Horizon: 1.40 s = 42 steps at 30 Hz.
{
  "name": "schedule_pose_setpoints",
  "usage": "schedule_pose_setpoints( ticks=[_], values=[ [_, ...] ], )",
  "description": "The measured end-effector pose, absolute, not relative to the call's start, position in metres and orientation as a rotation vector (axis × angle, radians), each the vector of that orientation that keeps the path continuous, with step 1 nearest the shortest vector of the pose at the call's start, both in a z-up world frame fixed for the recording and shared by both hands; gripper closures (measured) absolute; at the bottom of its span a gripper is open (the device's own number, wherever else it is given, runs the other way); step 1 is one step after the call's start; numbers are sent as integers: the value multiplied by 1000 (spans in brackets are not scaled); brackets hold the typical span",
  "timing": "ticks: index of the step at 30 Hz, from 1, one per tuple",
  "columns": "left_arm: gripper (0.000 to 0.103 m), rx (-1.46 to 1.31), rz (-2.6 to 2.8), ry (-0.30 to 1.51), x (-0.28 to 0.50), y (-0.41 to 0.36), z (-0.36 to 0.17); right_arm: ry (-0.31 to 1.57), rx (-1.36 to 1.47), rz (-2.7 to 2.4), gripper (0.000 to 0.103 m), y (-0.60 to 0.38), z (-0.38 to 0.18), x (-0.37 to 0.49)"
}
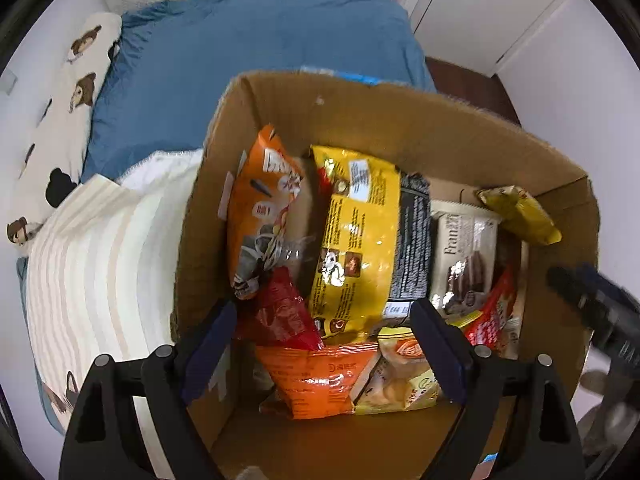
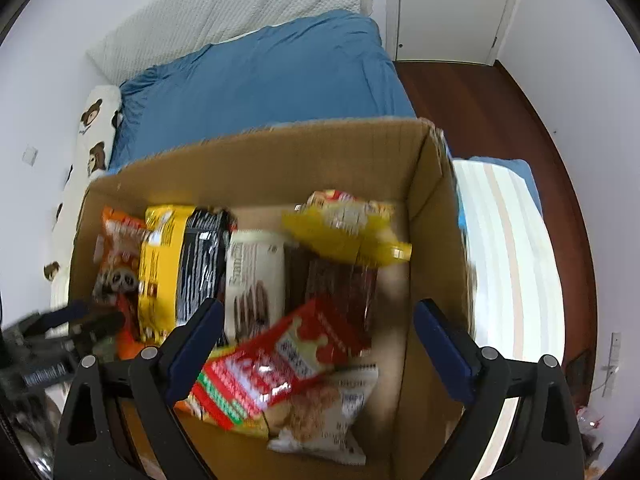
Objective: Organize snacks
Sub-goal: 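Carry both packets into the box and open both tools, then lift both tools out of the box toward the remaining snacks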
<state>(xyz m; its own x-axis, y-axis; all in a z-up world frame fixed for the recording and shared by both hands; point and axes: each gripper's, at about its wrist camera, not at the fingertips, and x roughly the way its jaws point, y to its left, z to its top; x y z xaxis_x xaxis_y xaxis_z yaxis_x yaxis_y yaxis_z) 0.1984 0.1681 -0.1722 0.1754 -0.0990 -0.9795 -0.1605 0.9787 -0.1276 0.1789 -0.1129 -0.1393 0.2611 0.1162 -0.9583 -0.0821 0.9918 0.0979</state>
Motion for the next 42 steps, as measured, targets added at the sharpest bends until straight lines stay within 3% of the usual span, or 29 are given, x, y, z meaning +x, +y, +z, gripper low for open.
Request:
schedule_pose_setpoints(
  ticks=[12,25,42],
  values=[
    [14,-203,47,1282,154,146,-127,1266,29,153,5,-114,-122,117],
    [14,-141,79,1041,63,130,-61,1087,26,165,5,-117,-58,28],
    [14,-126,95,902,-35,114,-4,950,56,229,5,-125,8,-77]
  ],
)
